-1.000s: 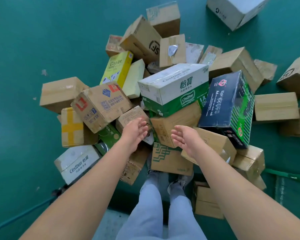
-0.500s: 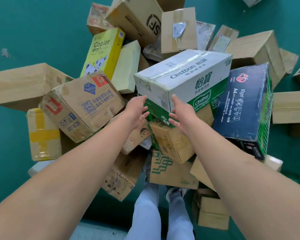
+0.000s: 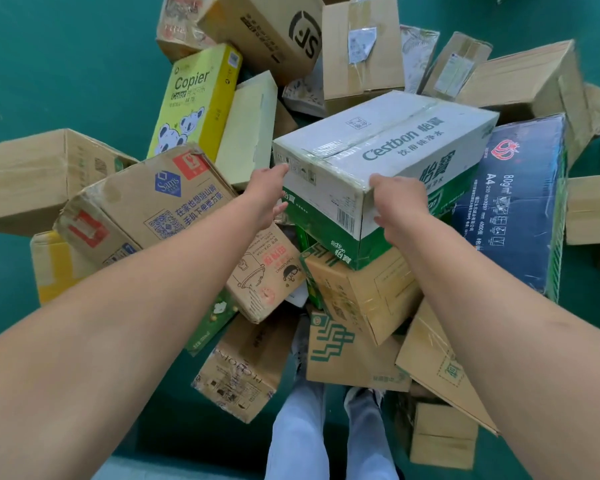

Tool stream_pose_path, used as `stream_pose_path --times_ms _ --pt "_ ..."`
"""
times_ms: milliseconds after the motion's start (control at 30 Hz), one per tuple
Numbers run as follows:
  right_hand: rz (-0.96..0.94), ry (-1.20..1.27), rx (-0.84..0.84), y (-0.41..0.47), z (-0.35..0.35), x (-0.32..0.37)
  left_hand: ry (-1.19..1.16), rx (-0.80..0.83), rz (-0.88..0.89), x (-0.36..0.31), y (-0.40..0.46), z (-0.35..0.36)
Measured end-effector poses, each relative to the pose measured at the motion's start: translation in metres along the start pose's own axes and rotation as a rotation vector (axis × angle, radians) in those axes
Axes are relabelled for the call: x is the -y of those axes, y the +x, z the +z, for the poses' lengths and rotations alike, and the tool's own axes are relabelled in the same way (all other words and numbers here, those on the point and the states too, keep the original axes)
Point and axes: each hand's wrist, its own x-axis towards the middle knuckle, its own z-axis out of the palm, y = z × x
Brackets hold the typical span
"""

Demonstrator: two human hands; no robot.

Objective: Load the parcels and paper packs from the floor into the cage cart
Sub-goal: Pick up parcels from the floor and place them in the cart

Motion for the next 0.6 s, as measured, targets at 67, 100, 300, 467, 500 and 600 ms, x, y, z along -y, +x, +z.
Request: stream_pose_path --times_ms 67,100,300,467,500,600 --pt "0.021 -0.003 0.012 -0.004 -0.008 0.0 0.004 -0.005 -0.005 0.0 0.01 0.001" --pt "-0.002 0.019 0.012 -0.002 -0.009 -0.003 0.009 -0.004 -0.004 0.0 0.012 0.003" --pt "0.023 0.124 0.051 -0.008 -0.02 -0.017 0.071 0.01 0.128 -0.022 0.01 0.021" --pt "0.002 0.156 0.045 -0.019 -0.042 -0.039 0.126 -0.031 0.207 -0.027 0.019 0.025" --pt "0.002 0.155 0.048 -0.021 -0.047 -0.046 0.139 -0.057 0.219 -0.025 0.018 0.025" --pt "0.117 0.263 0.132 -0.032 -0.057 -0.064 0.218 -0.104 0.28 -0.022 -0.023 0.026"
